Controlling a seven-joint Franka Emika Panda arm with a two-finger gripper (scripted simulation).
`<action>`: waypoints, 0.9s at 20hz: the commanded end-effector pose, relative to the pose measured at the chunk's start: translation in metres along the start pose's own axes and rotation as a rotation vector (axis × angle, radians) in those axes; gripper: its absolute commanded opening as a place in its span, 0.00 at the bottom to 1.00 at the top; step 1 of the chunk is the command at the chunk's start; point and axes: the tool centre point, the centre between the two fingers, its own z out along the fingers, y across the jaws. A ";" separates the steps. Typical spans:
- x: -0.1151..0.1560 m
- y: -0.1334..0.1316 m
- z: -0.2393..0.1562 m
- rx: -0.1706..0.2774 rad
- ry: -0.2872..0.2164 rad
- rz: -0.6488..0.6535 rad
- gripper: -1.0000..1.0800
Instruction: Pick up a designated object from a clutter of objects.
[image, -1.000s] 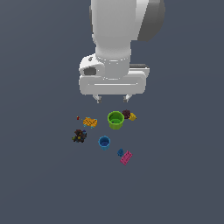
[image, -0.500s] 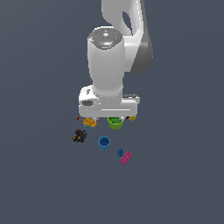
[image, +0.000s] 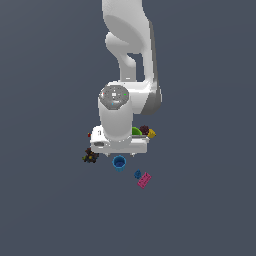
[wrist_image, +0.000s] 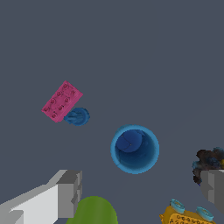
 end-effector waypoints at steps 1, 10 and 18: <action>0.001 0.003 0.017 -0.001 -0.001 0.004 0.96; 0.001 0.008 0.043 -0.002 -0.005 0.009 0.96; 0.000 0.008 0.059 -0.002 -0.007 0.009 0.96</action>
